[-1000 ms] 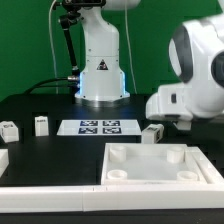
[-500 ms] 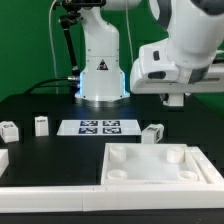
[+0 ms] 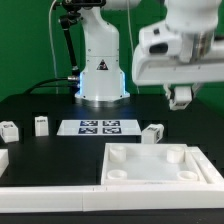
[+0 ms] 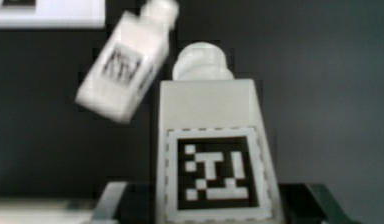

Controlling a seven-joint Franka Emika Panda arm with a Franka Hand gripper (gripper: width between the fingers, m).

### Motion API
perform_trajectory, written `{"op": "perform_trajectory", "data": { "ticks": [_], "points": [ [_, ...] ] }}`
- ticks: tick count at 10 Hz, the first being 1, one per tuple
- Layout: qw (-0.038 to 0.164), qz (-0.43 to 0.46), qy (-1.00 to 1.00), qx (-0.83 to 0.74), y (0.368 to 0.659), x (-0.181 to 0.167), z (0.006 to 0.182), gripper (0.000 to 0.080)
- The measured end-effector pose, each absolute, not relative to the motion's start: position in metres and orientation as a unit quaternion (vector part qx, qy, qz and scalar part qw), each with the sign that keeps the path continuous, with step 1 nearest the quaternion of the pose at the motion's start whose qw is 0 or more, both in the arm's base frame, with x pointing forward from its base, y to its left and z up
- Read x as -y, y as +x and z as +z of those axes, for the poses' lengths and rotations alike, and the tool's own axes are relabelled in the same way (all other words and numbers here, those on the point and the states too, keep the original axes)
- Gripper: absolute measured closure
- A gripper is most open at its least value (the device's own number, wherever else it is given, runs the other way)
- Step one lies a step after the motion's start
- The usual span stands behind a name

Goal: Assemble square table

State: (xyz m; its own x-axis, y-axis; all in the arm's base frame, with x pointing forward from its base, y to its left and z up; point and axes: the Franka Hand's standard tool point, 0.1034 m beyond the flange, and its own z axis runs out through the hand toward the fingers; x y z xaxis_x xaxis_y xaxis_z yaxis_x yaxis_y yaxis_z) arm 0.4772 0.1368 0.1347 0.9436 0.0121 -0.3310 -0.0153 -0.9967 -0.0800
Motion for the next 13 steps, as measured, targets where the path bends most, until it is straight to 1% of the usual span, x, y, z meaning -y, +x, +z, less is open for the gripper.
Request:
{"op": "perform_trajectory", "data": {
  "ticks": [1,2,3,4,7,8,9,10,11,12,13],
  "points": [
    [0.038,0.14,-0.989,0.006,0.498,-0.126,0.154,0.0509],
    [0.032,0.108,-0.994,0.008,0.508,-0.122,0.164,0.0509],
    [0.036,0.063,-0.997,0.01,0.51,-0.125,0.162,0.0509],
    [0.036,0.048,-0.998,0.01,0.506,-0.124,0.159,0.0509],
    [0.045,-0.058,-0.997,0.012,0.519,-0.125,0.16,0.0509],
    [0.045,-0.081,-0.995,0.026,0.537,-0.117,0.167,0.0509],
    [0.048,-0.112,-0.992,0.023,0.567,-0.114,0.179,0.0509],
    [0.05,-0.148,-0.987,0.022,0.59,-0.114,0.185,0.0509],
    [0.052,-0.169,-0.984,0.019,0.606,-0.115,0.19,0.0509],
    [0.056,-0.22,-0.974,0.019,0.615,-0.118,0.196,0.0509],
    [0.056,-0.242,-0.968,0.019,0.607,-0.118,0.19,0.0509]
  ]
}}
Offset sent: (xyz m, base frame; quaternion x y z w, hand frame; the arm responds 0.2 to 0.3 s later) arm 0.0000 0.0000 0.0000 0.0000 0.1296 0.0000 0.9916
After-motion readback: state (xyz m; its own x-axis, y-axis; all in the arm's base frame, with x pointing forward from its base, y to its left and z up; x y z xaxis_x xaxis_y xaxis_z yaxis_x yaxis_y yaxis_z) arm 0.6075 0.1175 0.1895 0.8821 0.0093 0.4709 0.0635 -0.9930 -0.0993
